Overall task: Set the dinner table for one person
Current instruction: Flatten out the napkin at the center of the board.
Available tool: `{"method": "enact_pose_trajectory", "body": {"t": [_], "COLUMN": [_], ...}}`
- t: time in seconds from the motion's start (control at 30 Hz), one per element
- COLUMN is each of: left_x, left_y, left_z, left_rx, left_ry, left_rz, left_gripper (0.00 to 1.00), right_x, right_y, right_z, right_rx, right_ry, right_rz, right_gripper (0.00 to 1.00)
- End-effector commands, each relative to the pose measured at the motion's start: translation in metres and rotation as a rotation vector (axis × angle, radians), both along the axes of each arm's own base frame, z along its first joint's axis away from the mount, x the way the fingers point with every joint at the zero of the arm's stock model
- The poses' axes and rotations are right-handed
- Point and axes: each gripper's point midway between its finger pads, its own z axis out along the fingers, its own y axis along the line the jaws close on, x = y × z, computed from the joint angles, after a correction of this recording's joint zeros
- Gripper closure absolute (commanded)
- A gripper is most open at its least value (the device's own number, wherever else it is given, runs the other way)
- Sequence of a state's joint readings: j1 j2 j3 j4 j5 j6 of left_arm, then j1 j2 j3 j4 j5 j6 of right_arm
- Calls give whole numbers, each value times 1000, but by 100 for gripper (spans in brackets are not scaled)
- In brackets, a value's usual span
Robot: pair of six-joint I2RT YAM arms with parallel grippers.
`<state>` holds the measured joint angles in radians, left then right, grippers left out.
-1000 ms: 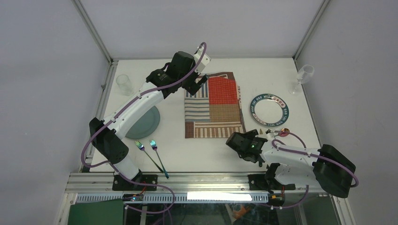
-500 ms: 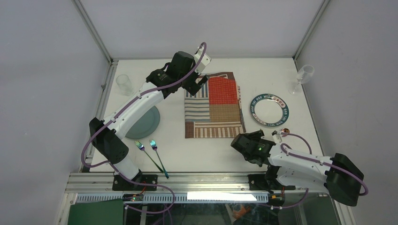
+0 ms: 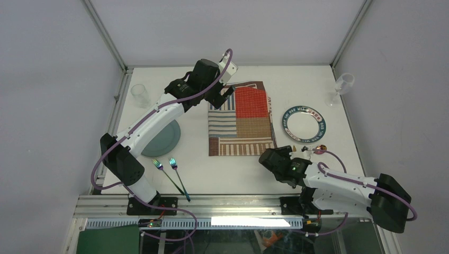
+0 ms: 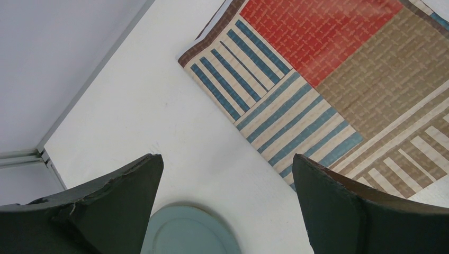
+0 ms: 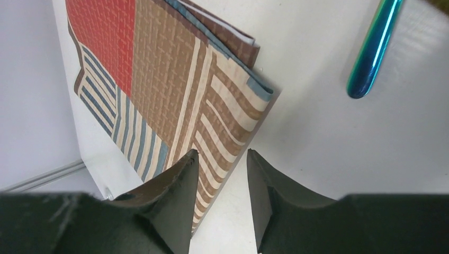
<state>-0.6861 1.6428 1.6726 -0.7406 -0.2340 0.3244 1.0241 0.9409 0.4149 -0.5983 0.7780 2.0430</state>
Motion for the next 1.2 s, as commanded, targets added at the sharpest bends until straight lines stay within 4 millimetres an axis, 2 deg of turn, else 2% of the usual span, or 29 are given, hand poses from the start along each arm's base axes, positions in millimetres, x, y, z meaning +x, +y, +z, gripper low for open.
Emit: {"method": "enact_pose_trajectory", "body": {"t": [0.0, 0.2, 0.5, 0.7, 0.9, 1.03, 1.17], "left_x": [-2, 1, 5, 6, 4, 3, 4], "left_y": [4, 2, -2, -4, -2, -1, -1], "left_z": [28, 23, 17, 15, 18, 14, 12], "left_rx": [-63, -50, -43, -43, -45, -38, -37], "left_ry": [-60, -54, -43, -34, -38, -31, -28], "left_rz": [22, 27, 24, 23, 25, 24, 23], "left_gripper": [1, 2, 2, 2, 2, 2, 2], "right_x": [5, 4, -9, 0, 3, 5, 5], "right_y": [15, 18, 12, 11, 12, 19, 11], "right_z": [3, 2, 3, 6, -19, -34, -41], "right_rx": [76, 64, 83, 46, -62, -37, -21], "right_ry": [-17, 1, 62, 26, 103, 110, 86], "right_rz": [-5, 5, 8, -16, -71, -84, -106], "right_gripper": [58, 58, 61, 60, 60, 59, 59]}}
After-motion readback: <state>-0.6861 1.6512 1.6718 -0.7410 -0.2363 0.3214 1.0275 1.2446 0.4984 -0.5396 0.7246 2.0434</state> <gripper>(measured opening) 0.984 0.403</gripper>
